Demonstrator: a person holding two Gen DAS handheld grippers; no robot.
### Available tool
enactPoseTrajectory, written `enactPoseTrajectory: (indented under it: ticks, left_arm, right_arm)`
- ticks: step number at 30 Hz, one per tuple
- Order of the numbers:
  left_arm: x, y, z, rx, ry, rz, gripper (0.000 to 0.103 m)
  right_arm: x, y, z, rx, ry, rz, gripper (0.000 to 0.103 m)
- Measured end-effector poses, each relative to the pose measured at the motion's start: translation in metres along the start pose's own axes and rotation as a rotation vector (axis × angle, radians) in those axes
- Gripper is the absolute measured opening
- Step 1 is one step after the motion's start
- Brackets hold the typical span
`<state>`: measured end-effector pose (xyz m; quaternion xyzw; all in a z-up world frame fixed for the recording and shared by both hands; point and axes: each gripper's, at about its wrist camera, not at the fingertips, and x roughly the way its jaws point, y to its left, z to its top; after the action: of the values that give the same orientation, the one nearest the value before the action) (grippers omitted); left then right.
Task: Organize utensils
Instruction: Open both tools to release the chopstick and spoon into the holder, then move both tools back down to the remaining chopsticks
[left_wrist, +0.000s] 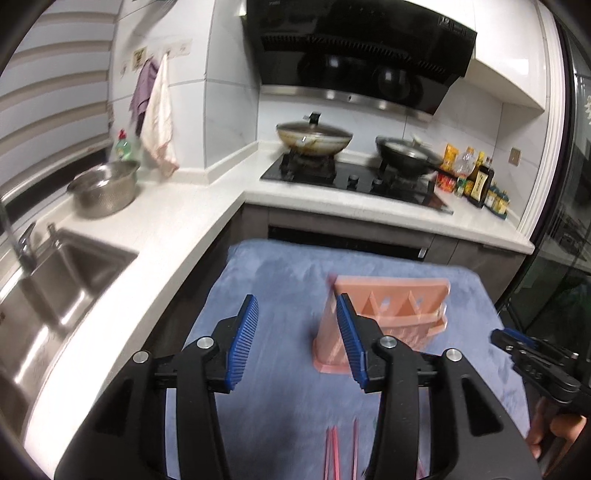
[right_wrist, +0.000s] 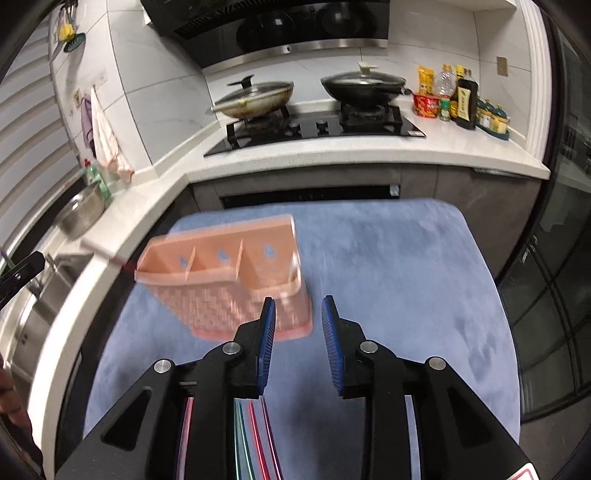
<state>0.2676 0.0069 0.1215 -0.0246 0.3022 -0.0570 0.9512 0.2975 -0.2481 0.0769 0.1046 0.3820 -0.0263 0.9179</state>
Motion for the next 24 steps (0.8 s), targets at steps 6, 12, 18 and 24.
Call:
enactPoseTrajectory:
  ticks: [6,12,18,24]
  left_arm:
    - [-0.015,0.013,-0.069,0.001,0.102,0.008,0.042]
    - [-0.024,0.02,-0.133,0.023,0.197,0.012,0.042]
    - [-0.031,0.018,-0.199,0.01,0.324,-0.027,0.042]
    - [-0.034,0.011,-0.234,0.036,0.388,-0.051,0.042]
  right_arm:
    - [-0.029,-0.002,-0.066,-0.02,0.035,-0.034,0.032]
    - [-0.048,0.005,-0.136,-0.073,0.087,-0.086,0.032]
    - [-0.053,-0.002,-0.195,-0.043,0.172,-0.09,0.032]
    - [-0.055,-0.005,-0.226,-0.019,0.217,-0.088,0.032]
